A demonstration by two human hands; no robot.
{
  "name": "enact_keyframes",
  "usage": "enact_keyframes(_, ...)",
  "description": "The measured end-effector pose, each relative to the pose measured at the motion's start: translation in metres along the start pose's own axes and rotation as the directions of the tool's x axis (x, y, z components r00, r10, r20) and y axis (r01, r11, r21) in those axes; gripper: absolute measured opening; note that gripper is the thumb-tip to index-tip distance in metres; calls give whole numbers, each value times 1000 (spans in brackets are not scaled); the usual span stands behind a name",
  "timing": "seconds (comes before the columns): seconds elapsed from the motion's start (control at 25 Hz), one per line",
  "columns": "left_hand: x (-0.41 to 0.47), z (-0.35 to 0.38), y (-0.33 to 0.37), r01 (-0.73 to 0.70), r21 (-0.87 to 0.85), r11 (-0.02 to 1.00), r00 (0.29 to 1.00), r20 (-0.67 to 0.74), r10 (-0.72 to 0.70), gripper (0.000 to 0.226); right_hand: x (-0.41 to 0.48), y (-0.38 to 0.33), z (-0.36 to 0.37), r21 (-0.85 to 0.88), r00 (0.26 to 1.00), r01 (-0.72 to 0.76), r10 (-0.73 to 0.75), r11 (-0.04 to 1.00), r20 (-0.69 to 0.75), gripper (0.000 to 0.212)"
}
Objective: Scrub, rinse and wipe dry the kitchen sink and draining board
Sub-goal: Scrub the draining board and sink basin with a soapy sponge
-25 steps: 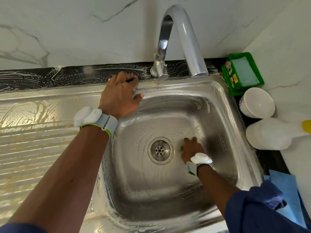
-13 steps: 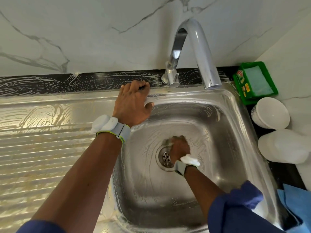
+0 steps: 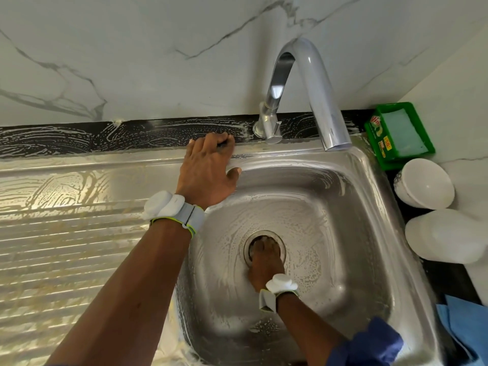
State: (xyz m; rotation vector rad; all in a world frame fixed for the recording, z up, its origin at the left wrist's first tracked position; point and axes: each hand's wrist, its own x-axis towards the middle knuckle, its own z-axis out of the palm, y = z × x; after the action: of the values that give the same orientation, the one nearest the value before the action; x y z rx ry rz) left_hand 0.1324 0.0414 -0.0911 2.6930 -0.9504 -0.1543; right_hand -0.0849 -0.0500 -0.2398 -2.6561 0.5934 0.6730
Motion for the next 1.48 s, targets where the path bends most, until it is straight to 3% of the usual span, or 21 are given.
enact_keyframes(0.04,-1,0,0,3,2,1000,1000,2,-3,71,3,8,-5,55,998,28,-31,998,51,58)
enact_keyframes(0.16,-1,-1,0,11,8,1000,1000,15,-12,71,2,20,-48,393,986,-38,-28,919,161,7)
enact_keyframes(0.2,0,-5,2,15,5,1000,1000,22,-15,71,-1,20,-65,559,985,-104,8,823,171,16)
enact_keyframes(0.24,1,-8,3,20,-1,1000,999,32,-20,71,-6,17,-81,746,989,-130,36,653,141,20)
enact_keyframes(0.28,2,-10,3,23,-1,1000,999,46,-23,70,-14,11,-105,902,994,-110,66,417,91,20)
enact_keyframes(0.36,3,-15,4,28,7,1000,997,76,-28,68,-34,2,-156,992,997,56,51,-113,-51,16)
enact_keyframes(0.4,2,-18,6,29,12,999,996,83,-30,66,-48,-4,-186,950,984,179,30,-258,-177,15)
enact_keyframes(0.44,2,-22,9,37,17,999,995,92,-38,65,-61,-9,-219,903,949,305,26,-303,-313,15)
enact_keyframes(0.48,4,-24,12,45,22,999,994,103,-47,64,-70,-16,-249,851,891,441,28,-286,-453,14)
enact_keyframes(0.52,4,-26,15,55,27,998,992,116,-58,64,-76,-23,-275,799,817,573,46,-184,-575,15)
enact_keyframes(0.6,2,-31,21,63,50,997,988,137,-69,64,-87,-40,-313,676,673,726,69,125,-736,18)
enact_keyframes(0.76,0,-27,24,78,85,993,981,170,-92,70,-81,-58,-332,557,578,620,159,553,-801,9)
enact_keyframes(0.84,2,-28,25,74,94,993,980,175,-90,74,-80,-62,-332,337,478,587,21,736,-878,13)
enact_keyframes(0.92,4,-28,25,81,88,993,977,190,-97,75,-82,-68,-327,122,505,519,-188,846,-842,23)
enact_keyframes(1.0,5,-27,25,87,86,992,975,197,-102,73,-89,-67,-316,-95,504,455,-344,885,-792,31)
enact_keyframes(1.08,5,-26,24,87,77,993,976,191,-100,68,-99,-60,-312,-177,465,484,-424,857,-777,27)
enact_keyframes(1.16,5,-26,23,86,74,994,978,185,-98,64,-104,-58,-330,-11,509,538,-335,843,-793,21)
enact_keyframes(1.28,6,-27,24,88,68,994,980,175,-99,63,-85,-75,-374,319,639,471,-69,822,-766,17)
enact_keyframes(1.44,7,-26,25,102,61,993,978,179,-111,64,-80,-81,-386,494,779,433,-37,754,-626,46)
enact_keyframes(1.48,8,-27,24,103,59,993,978,175,-112,64,-86,-81,-378,524,784,454,-44,721,-619,50)
